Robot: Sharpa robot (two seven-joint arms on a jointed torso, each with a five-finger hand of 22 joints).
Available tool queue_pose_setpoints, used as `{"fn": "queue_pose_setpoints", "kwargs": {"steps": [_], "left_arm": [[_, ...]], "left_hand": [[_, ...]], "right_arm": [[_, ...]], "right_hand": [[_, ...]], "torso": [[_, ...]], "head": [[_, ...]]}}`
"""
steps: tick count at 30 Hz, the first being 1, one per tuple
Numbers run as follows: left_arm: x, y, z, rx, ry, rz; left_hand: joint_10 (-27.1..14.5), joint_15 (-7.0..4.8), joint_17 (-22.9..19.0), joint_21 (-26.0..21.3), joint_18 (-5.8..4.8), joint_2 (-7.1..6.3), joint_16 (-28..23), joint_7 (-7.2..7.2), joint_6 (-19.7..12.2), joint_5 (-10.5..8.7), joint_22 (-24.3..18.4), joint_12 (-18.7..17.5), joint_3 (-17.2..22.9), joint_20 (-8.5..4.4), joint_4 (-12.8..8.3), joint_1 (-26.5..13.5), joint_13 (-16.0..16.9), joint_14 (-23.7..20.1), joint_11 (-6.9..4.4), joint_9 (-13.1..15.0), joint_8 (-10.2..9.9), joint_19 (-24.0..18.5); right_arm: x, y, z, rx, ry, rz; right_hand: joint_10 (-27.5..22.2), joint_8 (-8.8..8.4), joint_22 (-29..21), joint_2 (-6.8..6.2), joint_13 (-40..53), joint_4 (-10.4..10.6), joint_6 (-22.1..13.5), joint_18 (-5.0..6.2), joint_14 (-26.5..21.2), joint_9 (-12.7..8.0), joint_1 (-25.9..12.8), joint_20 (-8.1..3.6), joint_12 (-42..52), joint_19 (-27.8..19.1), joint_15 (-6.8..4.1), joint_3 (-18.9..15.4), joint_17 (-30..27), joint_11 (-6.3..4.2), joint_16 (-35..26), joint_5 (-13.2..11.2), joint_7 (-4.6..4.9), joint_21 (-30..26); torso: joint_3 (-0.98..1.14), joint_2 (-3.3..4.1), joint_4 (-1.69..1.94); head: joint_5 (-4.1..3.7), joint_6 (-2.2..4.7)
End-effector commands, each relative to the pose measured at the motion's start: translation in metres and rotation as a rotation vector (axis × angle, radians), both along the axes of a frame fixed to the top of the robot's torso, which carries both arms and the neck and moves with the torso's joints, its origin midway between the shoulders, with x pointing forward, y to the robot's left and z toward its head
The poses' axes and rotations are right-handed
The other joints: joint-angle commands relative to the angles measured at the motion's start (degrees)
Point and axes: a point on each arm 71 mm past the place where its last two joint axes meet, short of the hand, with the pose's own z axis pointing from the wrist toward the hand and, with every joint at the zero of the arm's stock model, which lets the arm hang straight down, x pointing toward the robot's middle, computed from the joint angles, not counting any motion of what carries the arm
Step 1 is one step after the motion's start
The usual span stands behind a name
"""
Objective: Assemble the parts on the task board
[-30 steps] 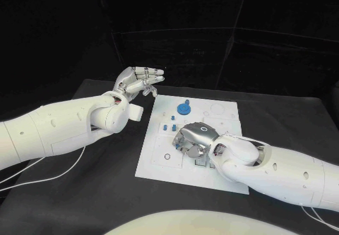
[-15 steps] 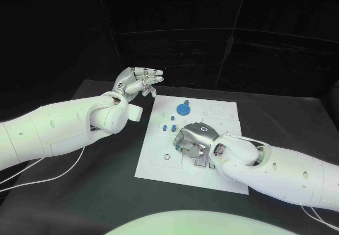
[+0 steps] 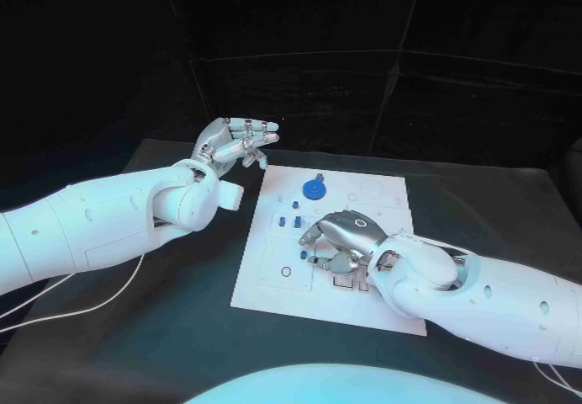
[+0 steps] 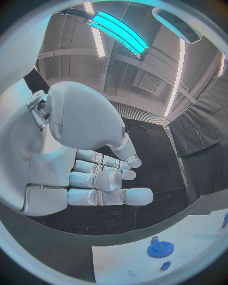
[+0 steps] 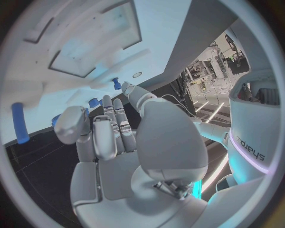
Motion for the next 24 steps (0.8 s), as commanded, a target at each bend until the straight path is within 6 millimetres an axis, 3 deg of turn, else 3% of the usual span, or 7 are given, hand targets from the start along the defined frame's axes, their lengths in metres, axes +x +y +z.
{"fn": "queue_pose_setpoints", "kwargs": {"steps": [1,6,11,15,18,24], "left_arm": [[0.0,0.0,0.001,-0.006,-0.003,-0.008],[0.001,0.0,0.001,-0.006,-0.003,-0.007],[0.001,-0.001,0.001,-0.007,-0.003,-0.01],[0.001,-0.001,0.001,-0.007,-0.002,-0.01],[0.002,-0.001,0.0,-0.006,-0.001,-0.01],[0.002,-0.002,0.0,-0.007,0.001,-0.015]], "left_hand": [[-0.5,0.0,-0.06,-0.28,0.76,0.49,-0.16,0.19,-0.15,-0.07,-0.09,0.24,-0.07,0.02,-0.23,0.26,0.06,-0.52,0.01,-0.01,0.1,-0.12],[-0.5,0.0,-0.06,-0.28,0.76,0.49,-0.16,0.19,-0.15,-0.07,-0.09,0.24,-0.07,0.02,-0.23,0.26,0.06,-0.52,0.01,-0.01,0.1,-0.12],[-0.5,0.0,-0.06,-0.28,0.76,0.49,-0.16,0.19,-0.15,-0.07,-0.09,0.24,-0.07,0.02,-0.23,0.26,0.06,-0.52,0.01,-0.01,0.1,-0.12],[-0.53,0.01,-0.12,-0.32,0.75,0.5,-0.16,0.2,-0.16,-0.07,-0.12,0.29,-0.13,0.02,-0.24,0.25,0.07,-0.54,0.02,-0.01,0.11,-0.11],[-0.53,0.01,-0.12,-0.32,0.75,0.5,-0.16,0.2,-0.16,-0.07,-0.12,0.29,-0.13,0.02,-0.24,0.25,0.07,-0.54,0.02,-0.01,0.11,-0.11],[-0.51,0.01,-0.07,-0.33,0.75,0.55,-0.12,0.18,-0.12,-0.07,-0.13,0.34,-0.13,0.03,-0.24,0.27,0.08,-0.52,0.0,0.0,0.14,-0.1]], "right_arm": [[-0.006,-0.009,0.013,0.105,-0.029,-0.003],[-0.001,-0.033,0.023,0.052,0.009,-0.072],[0.014,-0.063,0.031,-0.053,0.029,-0.165],[0.022,-0.085,0.033,-0.113,0.02,-0.22],[0.025,-0.093,0.033,-0.132,0.016,-0.238],[0.028,-0.093,0.032,-0.146,0.017,-0.233]], "right_hand": [[-0.26,0.0,-0.05,-0.15,0.07,0.08,-0.31,0.98,1.5,0.11,-0.09,-0.19,0.32,-0.29,0.04,-0.37,-0.15,-0.16,-0.41,0.36,-0.01,-0.24],[-1.08,-0.03,-0.9,-0.22,-0.05,0.25,-0.71,1.11,1.33,0.11,-0.29,-0.24,0.24,-0.55,-0.04,-1.32,-1.01,-0.24,-0.83,0.4,-0.37,-0.72],[-4.12,0.01,-3.49,0.16,-0.05,0.91,-1.94,1.48,0.83,0.15,0.19,-0.06,0.42,-1.3,0.15,-6.32,-3.71,0.05,-2.33,-0.05,-1.07,-2.42],[-5.03,0.07,-4.28,0.94,0.01,1.63,-2.36,1.56,0.89,0.2,1.56,0.1,1.46,-1.2,0.19,-10.1,-4.05,0.11,-2.56,0.02,-1.4,-3.0],[-5.09,0.11,-4.54,1.25,0.01,1.89,-2.22,1.59,0.9,0.24,2.11,0.08,1.9,-1.15,0.16,-11.02,-4.14,0.07,-2.62,0.18,-1.37,-3.18],[-5.11,0.18,-4.73,1.78,0.01,2.09,-1.95,1.61,0.89,0.27,2.76,0.07,2.31,-1.1,0.14,-11.5,-4.32,0.04,-2.72,0.27,-1.33,-3.33]], "torso": [[-0.02,-0.08,-0.07],[-0.06,-0.19,-0.09],[-0.12,-0.12,0.15],[0.02,-0.12,-0.06],[0.01,0.0,-0.04],[0.03,0.07,0.07]], "head": [[-0.3,0.29],[-1.18,1.12],[-2.3,2.18],[-2.55,2.75],[-2.8,3.08],[-2.91,3.05]]}}
